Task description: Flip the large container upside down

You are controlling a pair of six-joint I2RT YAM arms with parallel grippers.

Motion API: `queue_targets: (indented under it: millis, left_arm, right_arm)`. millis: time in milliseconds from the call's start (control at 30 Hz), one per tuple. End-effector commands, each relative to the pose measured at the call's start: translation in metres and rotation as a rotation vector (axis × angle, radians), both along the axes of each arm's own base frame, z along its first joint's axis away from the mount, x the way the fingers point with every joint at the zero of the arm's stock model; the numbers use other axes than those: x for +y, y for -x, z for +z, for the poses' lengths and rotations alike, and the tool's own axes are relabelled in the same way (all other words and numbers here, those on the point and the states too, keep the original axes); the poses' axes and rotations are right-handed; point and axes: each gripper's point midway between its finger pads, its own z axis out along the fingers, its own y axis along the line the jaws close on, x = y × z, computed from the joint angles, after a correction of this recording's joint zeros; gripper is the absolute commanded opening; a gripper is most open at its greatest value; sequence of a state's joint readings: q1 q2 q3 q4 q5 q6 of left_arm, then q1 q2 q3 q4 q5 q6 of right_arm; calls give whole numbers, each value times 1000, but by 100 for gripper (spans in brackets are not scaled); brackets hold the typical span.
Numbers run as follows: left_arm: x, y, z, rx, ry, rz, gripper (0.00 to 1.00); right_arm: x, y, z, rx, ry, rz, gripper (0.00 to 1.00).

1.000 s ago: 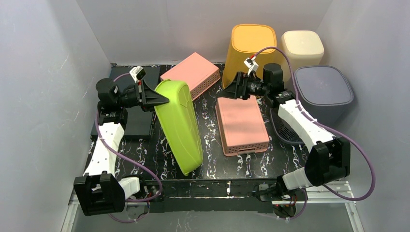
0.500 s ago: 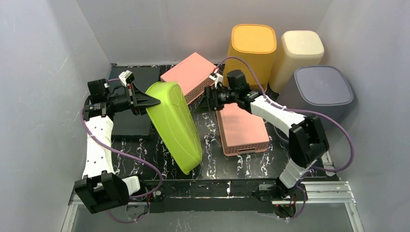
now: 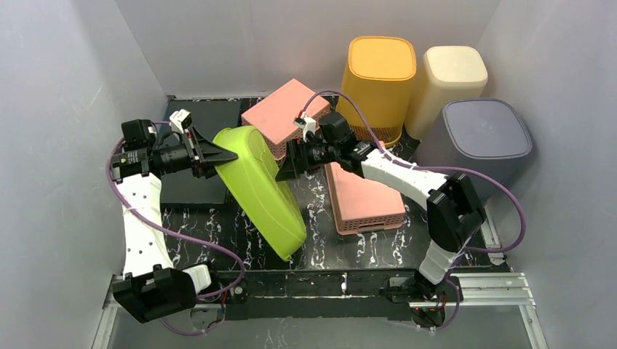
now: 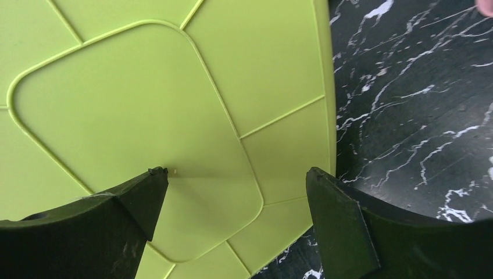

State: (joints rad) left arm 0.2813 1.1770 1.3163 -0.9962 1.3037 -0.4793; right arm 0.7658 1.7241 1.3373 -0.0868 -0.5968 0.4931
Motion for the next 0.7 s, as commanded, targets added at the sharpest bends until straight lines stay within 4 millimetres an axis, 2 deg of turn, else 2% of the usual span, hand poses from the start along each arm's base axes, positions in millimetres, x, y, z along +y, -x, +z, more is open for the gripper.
queue_targets:
  millis: [0,67,233,400,567,667]
  left_arm:
    - [69,-16,-122,208,-640,226,30]
    - [74,-18,-121,211,-665,245,37]
    - [79,-18,-123,231,-698,258,39]
    - [83,-15,-128,253,-716,280,38]
    - [76,-7,-132,264,-686,269,36]
    - [75,-3,-142,288,-685,276,30]
  right_arm:
    - [36,25,18,-68,-30,23,99]
    - [40,27,17,-70,-25,-1,99]
    - [43,27,17,-78,-23,-58,99]
    - [48,32,18,-66,-43,-31,99]
    - [52,42,18,-70,-40,-3,99]
    - [53,45,15,-58,-42,-8,99]
